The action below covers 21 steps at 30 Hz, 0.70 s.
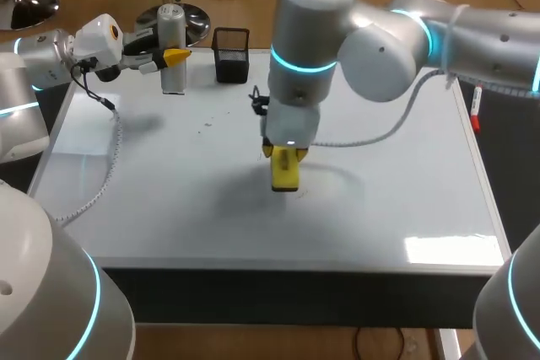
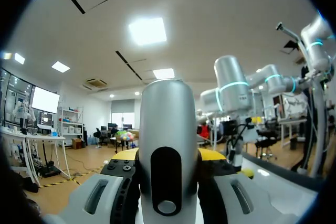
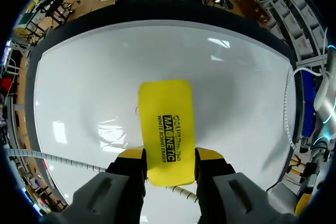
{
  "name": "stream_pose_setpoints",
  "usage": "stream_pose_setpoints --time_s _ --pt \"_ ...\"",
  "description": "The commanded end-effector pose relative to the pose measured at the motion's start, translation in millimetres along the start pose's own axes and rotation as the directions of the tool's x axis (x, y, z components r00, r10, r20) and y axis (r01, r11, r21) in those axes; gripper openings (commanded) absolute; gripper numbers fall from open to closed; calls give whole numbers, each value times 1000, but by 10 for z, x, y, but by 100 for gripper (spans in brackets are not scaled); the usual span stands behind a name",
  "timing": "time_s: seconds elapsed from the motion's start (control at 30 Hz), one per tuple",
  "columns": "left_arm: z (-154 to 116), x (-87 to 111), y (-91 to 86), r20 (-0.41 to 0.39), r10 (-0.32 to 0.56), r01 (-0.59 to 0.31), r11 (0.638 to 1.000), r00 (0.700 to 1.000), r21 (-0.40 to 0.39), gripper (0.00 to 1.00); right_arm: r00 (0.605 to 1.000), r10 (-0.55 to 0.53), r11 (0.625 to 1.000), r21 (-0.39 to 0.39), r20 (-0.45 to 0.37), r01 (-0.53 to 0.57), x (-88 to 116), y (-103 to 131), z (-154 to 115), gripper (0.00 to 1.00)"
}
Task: Pick up the inspection probe, press it on each red-marked spot on the whiteboard one by one, put down the probe, pick up the eraser, and wipe off all the red marks.
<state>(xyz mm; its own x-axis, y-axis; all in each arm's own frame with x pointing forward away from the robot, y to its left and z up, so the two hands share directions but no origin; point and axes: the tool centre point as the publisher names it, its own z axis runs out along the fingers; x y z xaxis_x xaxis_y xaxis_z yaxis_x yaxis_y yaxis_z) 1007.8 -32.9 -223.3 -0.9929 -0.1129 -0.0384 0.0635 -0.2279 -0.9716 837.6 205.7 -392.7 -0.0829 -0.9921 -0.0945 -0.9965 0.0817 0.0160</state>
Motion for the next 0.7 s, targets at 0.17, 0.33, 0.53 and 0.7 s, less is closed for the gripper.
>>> stream_pose_setpoints --time_s 0.17,0.33,0.53,0.7 --pt "4 -1 -11 0 0 0 1000 1000 0 0 999 22 1000 23 -46 -21 -179 110 185 0" --pt "4 -1 -11 0 0 0 1000 1000 0 0 998 24 1000 18 -56 -23 -216 239 186 0" --pt "4 -1 -11 0 0 0 1000 1000 0 0 998 38 999 -5 -44 -38 -195 350 236 0" --pt "4 -1 -11 0 0 0 1000 1000 0 0 999 39 999 -7 -32 -39 -178 363 287 0"
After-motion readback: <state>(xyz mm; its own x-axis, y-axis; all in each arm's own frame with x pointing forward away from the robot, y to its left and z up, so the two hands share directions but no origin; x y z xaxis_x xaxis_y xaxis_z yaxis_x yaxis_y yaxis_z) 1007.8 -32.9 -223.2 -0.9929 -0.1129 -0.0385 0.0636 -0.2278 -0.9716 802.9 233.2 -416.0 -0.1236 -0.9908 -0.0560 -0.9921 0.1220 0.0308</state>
